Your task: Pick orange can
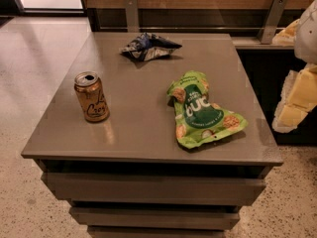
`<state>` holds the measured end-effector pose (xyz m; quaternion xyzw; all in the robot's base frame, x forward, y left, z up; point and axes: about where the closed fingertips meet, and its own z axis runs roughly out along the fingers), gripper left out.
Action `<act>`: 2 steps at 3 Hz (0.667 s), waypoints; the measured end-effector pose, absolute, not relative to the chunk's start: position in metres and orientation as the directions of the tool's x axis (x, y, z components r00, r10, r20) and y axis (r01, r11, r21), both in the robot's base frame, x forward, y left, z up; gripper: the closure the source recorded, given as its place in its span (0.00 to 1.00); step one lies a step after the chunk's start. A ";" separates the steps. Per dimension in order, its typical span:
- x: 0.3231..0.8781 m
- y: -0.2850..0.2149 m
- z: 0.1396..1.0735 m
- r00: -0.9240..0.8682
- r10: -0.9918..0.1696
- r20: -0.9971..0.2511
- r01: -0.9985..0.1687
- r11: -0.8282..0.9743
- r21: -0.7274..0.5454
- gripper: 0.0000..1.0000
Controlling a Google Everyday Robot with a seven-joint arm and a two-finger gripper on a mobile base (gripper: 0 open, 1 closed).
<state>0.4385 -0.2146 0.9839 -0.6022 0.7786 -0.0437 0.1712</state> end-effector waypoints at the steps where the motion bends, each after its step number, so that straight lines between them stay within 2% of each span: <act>1: 0.438 -0.215 0.984 -0.216 -0.953 -0.214 -0.923 0.271 -0.274 0.00; 2: 0.446 -0.210 0.983 -0.205 -0.951 -0.232 -0.922 0.268 -0.281 0.00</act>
Offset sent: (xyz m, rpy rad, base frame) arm 0.0192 0.0113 -0.0087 0.0423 -0.0110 0.0219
